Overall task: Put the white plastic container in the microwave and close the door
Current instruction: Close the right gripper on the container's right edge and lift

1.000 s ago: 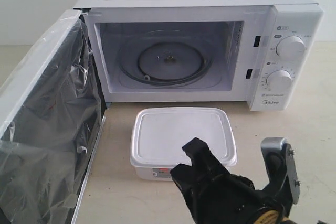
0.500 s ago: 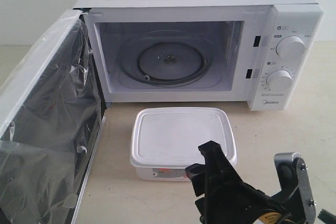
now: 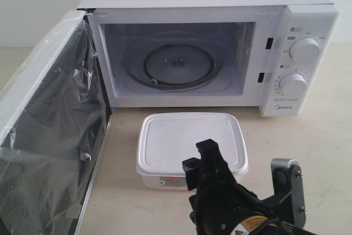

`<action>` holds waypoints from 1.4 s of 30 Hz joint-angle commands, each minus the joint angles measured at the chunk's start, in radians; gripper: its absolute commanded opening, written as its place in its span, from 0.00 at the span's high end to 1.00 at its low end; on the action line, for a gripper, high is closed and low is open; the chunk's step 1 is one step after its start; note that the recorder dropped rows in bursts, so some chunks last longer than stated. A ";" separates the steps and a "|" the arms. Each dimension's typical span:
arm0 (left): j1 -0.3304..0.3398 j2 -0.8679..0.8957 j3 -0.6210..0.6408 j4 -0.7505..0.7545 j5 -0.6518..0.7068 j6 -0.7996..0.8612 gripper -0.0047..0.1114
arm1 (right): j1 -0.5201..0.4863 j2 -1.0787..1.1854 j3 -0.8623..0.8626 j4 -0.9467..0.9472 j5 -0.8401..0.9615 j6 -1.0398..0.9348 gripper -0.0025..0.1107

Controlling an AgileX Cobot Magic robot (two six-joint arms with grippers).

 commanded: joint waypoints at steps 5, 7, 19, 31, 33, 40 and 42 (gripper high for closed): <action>0.001 -0.002 0.003 -0.009 -0.004 -0.007 0.92 | -0.052 0.031 -0.028 -0.041 0.004 -0.004 0.50; 0.001 -0.002 0.003 -0.009 -0.004 -0.007 0.92 | -0.057 0.031 -0.028 -0.035 0.001 -0.004 0.50; 0.001 -0.002 0.003 -0.009 -0.004 -0.007 0.92 | -0.066 0.063 -0.030 -0.031 0.023 0.008 0.50; 0.001 -0.002 0.003 -0.009 -0.004 -0.007 0.92 | -0.124 0.100 -0.030 -0.095 -0.019 0.040 0.50; 0.001 -0.002 0.003 -0.009 -0.004 -0.007 0.92 | -0.123 0.102 -0.030 -0.089 -0.019 0.040 0.50; 0.001 -0.002 0.003 -0.009 -0.004 -0.007 0.92 | -0.123 0.137 -0.061 -0.123 0.005 0.061 0.51; 0.001 -0.002 0.003 -0.009 -0.004 -0.007 0.92 | -0.123 0.154 -0.083 -0.130 0.003 0.052 0.51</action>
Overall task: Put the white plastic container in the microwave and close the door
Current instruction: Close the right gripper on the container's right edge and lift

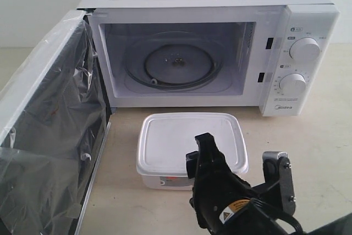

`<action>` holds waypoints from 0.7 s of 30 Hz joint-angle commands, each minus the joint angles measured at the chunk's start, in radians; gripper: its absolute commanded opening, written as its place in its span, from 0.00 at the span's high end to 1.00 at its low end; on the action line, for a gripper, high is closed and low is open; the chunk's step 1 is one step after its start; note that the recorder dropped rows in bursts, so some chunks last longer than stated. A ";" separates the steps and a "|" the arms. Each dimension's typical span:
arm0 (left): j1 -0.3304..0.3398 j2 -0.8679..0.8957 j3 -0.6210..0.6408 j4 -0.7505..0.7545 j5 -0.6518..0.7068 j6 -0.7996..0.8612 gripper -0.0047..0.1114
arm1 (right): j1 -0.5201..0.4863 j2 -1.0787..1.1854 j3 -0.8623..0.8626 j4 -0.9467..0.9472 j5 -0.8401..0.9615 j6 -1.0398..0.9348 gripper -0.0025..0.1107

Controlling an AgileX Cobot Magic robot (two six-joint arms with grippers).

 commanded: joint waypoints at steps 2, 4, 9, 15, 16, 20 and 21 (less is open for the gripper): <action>0.001 -0.002 0.003 -0.009 -0.004 -0.007 0.92 | -0.007 0.036 -0.053 -0.031 -0.002 -0.007 0.51; 0.001 -0.002 0.003 -0.009 -0.004 -0.007 0.92 | -0.007 0.039 -0.058 -0.007 -0.008 -0.020 0.51; 0.001 -0.002 0.003 -0.009 -0.004 -0.007 0.92 | -0.009 0.069 -0.058 0.009 -0.027 -0.029 0.56; 0.001 -0.002 0.003 -0.009 -0.004 -0.007 0.92 | -0.017 0.085 -0.058 -0.006 -0.044 -0.029 0.69; 0.001 -0.002 0.003 -0.009 -0.004 -0.007 0.92 | -0.017 0.085 -0.058 -0.003 -0.044 -0.029 0.69; 0.001 -0.002 0.003 -0.009 -0.004 -0.007 0.92 | -0.017 0.085 -0.058 0.038 -0.055 -0.064 0.76; 0.001 -0.002 0.003 -0.009 -0.004 -0.007 0.92 | -0.017 0.085 -0.058 0.038 -0.057 -0.077 0.81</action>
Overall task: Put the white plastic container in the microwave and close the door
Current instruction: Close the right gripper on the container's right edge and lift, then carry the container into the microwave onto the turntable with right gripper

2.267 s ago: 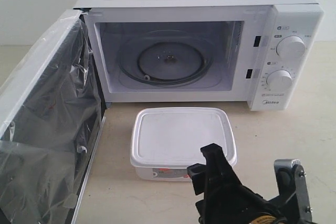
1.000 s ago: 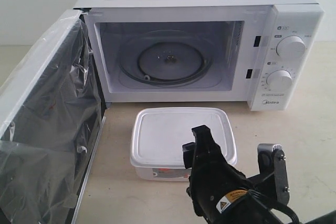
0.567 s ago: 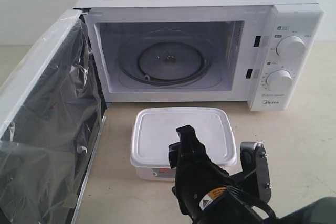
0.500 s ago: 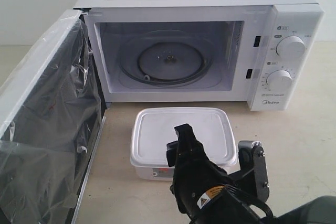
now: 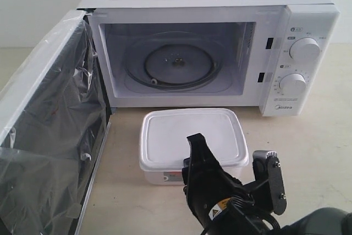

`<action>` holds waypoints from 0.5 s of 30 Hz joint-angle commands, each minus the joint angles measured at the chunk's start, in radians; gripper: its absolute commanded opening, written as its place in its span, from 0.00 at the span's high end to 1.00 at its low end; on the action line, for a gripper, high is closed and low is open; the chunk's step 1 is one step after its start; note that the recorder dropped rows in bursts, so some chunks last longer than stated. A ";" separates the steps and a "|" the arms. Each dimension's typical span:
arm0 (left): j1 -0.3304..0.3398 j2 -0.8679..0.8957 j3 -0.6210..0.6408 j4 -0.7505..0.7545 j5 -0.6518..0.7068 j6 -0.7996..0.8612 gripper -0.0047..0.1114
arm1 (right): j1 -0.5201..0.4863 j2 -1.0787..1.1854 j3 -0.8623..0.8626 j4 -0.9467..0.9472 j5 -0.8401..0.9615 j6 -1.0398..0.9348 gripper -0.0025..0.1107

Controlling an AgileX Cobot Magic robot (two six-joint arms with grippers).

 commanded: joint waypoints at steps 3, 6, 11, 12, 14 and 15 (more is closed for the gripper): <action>0.001 -0.002 0.003 -0.009 -0.004 -0.007 0.92 | -0.007 0.002 -0.004 0.015 -0.029 -0.053 0.98; 0.001 -0.002 0.003 -0.009 -0.004 -0.007 0.92 | -0.007 0.002 -0.004 0.012 -0.025 -0.055 0.98; 0.001 -0.002 0.003 -0.009 -0.004 -0.007 0.92 | -0.005 -0.007 -0.004 -0.027 -0.040 -0.071 0.98; 0.001 -0.002 0.003 -0.009 -0.004 -0.007 0.92 | -0.005 -0.012 -0.004 -0.027 -0.042 -0.071 0.98; 0.001 -0.002 0.003 -0.009 -0.004 -0.007 0.92 | -0.005 -0.021 -0.004 -0.027 -0.047 -0.074 0.98; 0.001 -0.002 0.003 -0.009 -0.004 -0.007 0.92 | -0.005 -0.029 -0.004 -0.024 -0.047 -0.081 0.98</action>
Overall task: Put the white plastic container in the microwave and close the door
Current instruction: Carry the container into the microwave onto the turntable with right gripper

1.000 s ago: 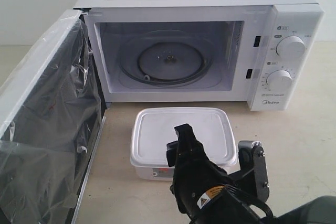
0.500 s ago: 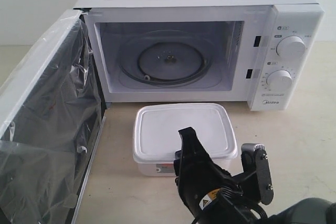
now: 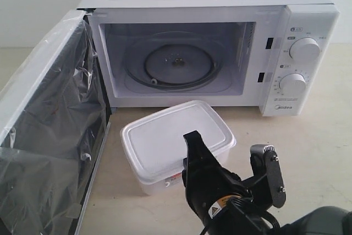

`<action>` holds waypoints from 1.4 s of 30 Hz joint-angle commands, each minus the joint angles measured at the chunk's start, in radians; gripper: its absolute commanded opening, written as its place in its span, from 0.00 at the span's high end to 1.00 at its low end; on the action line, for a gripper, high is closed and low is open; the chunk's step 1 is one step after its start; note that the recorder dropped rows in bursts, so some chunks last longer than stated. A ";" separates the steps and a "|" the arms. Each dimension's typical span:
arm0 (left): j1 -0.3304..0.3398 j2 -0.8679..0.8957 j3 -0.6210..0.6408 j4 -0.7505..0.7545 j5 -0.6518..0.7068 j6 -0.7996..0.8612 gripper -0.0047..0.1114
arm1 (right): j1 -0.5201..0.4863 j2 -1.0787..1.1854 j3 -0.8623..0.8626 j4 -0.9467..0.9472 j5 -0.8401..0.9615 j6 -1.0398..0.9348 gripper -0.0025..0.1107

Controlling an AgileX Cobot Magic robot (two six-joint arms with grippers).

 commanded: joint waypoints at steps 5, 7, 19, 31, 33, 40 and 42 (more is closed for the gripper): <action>0.001 -0.002 0.003 -0.009 -0.004 -0.007 0.92 | 0.000 -0.069 -0.002 0.050 -0.018 -0.095 0.98; 0.001 -0.002 0.003 -0.009 -0.004 -0.007 0.92 | 0.000 -0.080 -0.002 0.050 -0.022 -0.106 0.98; 0.001 -0.002 0.003 -0.009 -0.004 -0.007 0.92 | 0.000 -0.094 -0.007 0.045 -0.099 -0.113 0.98; 0.001 -0.002 0.003 -0.009 -0.004 -0.007 0.92 | -0.023 -0.094 -0.062 0.013 -0.142 -0.130 0.98; 0.001 -0.002 0.003 -0.009 -0.004 -0.007 0.92 | -0.033 -0.094 -0.080 0.007 -0.140 -0.139 0.98; 0.001 -0.002 0.003 -0.009 -0.004 -0.007 0.92 | -0.120 -0.094 -0.089 -0.018 -0.121 -0.111 0.98; 0.001 -0.002 0.003 -0.009 -0.004 -0.007 0.92 | -0.134 -0.094 -0.103 -0.030 -0.107 -0.111 0.98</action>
